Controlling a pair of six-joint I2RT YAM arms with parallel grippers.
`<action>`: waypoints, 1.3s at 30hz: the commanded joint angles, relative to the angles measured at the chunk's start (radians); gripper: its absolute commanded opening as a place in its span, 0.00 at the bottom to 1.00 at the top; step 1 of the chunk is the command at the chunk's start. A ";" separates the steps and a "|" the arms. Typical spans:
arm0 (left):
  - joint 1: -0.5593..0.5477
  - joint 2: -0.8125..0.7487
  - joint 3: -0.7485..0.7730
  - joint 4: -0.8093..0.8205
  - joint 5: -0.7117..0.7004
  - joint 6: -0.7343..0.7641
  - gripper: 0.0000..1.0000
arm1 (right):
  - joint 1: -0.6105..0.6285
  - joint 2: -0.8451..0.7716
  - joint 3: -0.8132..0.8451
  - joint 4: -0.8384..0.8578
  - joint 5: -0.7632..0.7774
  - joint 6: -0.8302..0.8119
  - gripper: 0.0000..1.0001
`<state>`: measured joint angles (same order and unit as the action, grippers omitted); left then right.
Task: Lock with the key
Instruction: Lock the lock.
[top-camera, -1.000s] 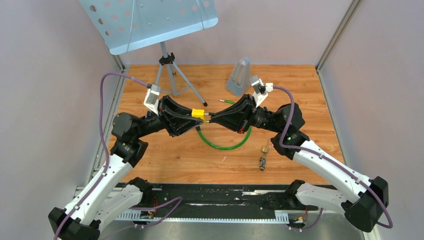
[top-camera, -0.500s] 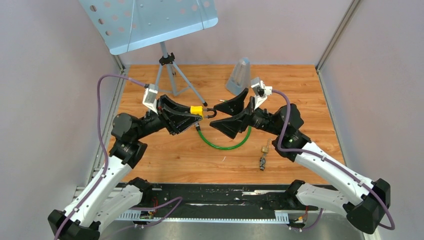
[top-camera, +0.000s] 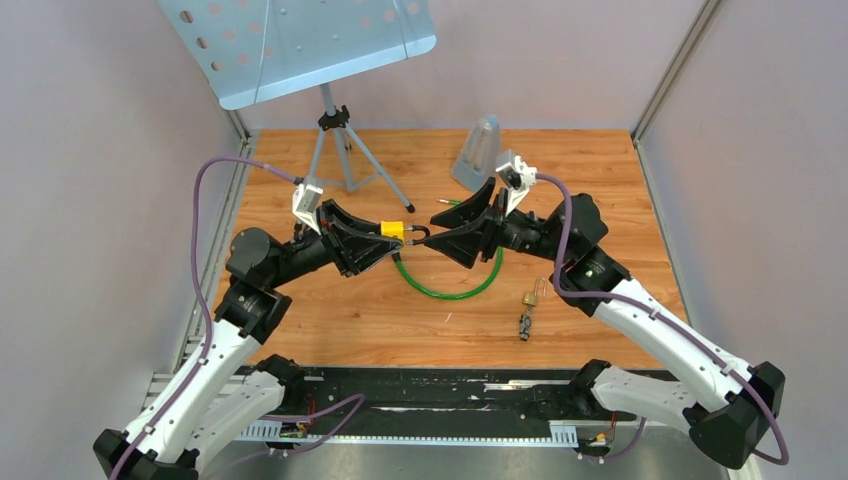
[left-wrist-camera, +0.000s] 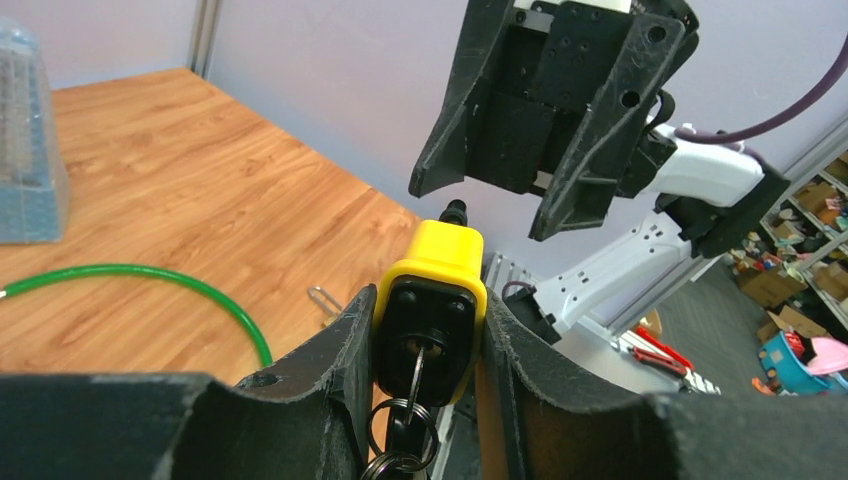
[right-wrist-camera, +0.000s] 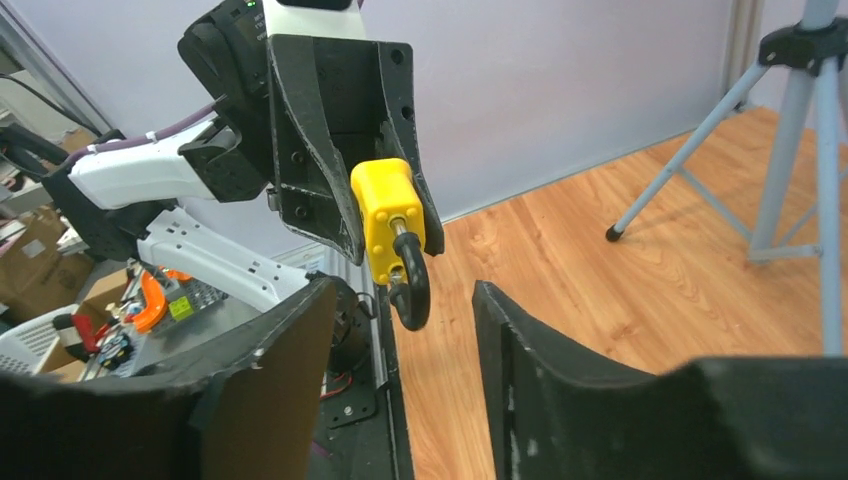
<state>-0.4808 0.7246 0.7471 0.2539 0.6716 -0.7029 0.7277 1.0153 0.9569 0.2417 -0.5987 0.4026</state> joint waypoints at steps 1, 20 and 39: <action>0.005 -0.016 0.010 0.022 0.004 0.039 0.00 | -0.002 0.056 0.060 -0.035 -0.047 0.007 0.49; 0.006 0.039 0.022 0.029 0.135 -0.014 0.00 | 0.002 0.131 -0.007 0.153 -0.124 0.125 0.00; -0.015 0.109 -0.098 0.110 0.099 -0.053 0.00 | 0.140 0.293 0.027 0.341 -0.072 0.274 0.00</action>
<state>-0.4366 0.8059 0.6765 0.2844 0.6998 -0.7605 0.7349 1.2488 0.9192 0.4797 -0.6674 0.5816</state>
